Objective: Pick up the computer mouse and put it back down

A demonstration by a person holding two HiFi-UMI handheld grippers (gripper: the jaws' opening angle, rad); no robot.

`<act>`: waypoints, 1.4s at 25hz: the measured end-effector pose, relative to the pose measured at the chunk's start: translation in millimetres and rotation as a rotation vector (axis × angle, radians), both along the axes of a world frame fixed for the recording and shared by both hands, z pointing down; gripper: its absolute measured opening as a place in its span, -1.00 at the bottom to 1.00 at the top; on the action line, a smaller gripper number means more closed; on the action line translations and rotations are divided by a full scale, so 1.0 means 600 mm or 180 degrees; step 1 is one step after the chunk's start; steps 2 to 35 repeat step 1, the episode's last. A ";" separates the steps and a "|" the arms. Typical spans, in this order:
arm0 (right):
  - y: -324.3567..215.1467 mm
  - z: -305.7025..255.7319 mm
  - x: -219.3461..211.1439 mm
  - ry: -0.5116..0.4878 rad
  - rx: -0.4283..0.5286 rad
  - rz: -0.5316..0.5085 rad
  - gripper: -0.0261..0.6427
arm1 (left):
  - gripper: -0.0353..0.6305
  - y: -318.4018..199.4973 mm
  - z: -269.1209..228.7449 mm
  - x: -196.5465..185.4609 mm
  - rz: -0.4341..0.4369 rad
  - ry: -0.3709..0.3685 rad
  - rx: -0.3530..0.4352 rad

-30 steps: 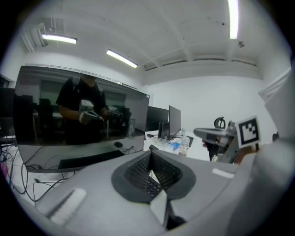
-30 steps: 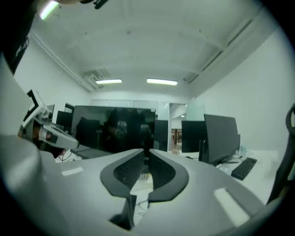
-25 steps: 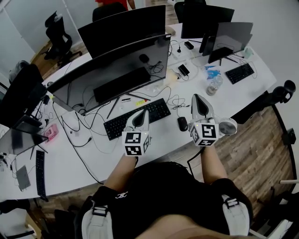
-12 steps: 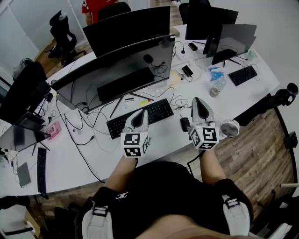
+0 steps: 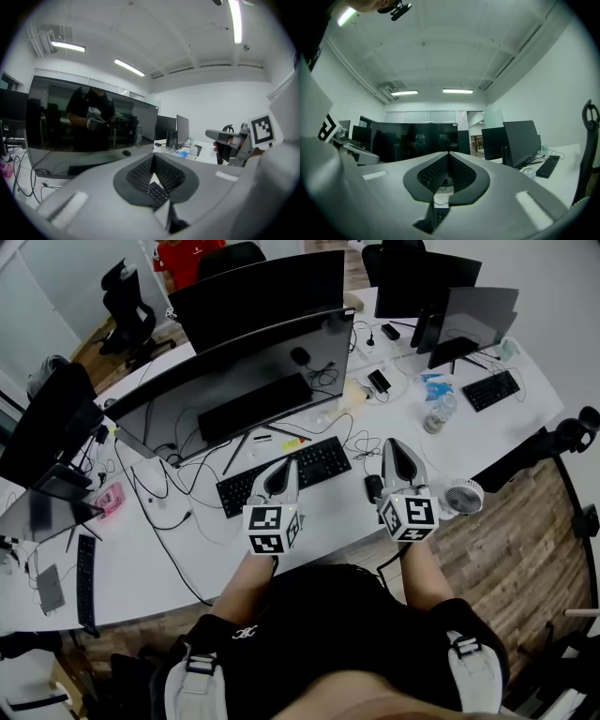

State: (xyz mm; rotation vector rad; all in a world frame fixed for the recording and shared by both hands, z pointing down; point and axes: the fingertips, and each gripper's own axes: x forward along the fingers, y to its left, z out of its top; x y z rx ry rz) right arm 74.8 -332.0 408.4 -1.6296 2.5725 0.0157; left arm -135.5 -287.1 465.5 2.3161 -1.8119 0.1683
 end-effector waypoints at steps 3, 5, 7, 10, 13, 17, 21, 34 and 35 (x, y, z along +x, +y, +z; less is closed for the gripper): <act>0.000 0.001 -0.001 -0.0003 -0.0002 -0.0010 -0.91 | -0.73 -0.001 0.000 -0.001 -0.0005 -0.0001 0.0002; 0.000 0.001 -0.001 -0.0003 -0.0002 -0.0010 -0.91 | -0.73 -0.001 0.000 -0.001 -0.0005 -0.0001 0.0002; 0.000 0.001 -0.001 -0.0003 -0.0002 -0.0010 -0.91 | -0.73 -0.001 0.000 -0.001 -0.0005 -0.0001 0.0002; 0.000 0.001 -0.001 -0.0003 -0.0002 -0.0010 -0.91 | -0.73 -0.001 0.000 -0.001 -0.0005 -0.0001 0.0002; 0.000 0.001 -0.001 -0.0003 -0.0002 -0.0010 -0.91 | -0.73 -0.001 0.000 -0.001 -0.0005 -0.0001 0.0002; 0.000 0.001 -0.001 -0.0003 -0.0002 -0.0010 -0.91 | -0.73 -0.001 0.000 -0.001 -0.0005 -0.0001 0.0002; 0.000 0.001 -0.001 -0.0003 -0.0002 -0.0010 -0.91 | -0.73 -0.001 0.000 -0.001 -0.0005 -0.0001 0.0002; 0.000 0.001 -0.001 -0.0003 -0.0002 -0.0010 -0.91 | -0.73 -0.001 0.000 -0.001 -0.0005 -0.0001 0.0002; 0.000 0.001 -0.001 -0.0003 -0.0002 -0.0010 -0.91 | -0.73 -0.001 0.000 -0.001 -0.0005 -0.0001 0.0002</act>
